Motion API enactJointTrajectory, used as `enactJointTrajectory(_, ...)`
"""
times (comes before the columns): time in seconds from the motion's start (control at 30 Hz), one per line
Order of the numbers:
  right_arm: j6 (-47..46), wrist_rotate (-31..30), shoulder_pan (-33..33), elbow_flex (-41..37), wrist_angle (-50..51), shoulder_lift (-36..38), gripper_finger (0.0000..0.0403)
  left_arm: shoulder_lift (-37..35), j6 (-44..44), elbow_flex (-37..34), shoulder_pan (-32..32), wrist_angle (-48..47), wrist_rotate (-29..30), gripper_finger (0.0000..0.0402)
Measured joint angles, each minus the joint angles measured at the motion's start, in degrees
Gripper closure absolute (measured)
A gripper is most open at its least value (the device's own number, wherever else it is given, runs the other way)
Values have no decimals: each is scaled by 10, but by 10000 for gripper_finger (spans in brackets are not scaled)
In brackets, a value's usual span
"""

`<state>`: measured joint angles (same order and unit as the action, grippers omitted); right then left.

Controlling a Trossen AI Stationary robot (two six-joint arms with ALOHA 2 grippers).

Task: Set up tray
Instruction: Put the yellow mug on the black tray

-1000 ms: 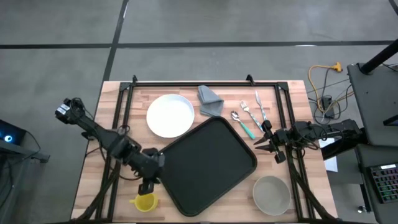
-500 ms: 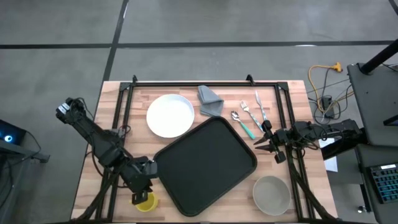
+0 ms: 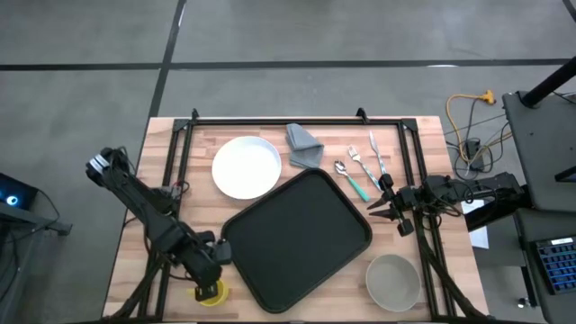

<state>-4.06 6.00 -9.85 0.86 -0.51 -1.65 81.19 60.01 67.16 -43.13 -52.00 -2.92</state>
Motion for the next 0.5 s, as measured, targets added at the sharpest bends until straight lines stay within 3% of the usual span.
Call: enactJointTrajectory(0.5,0,0,0,0,0,0,335,38,16,0,-3,-16,-27,297)
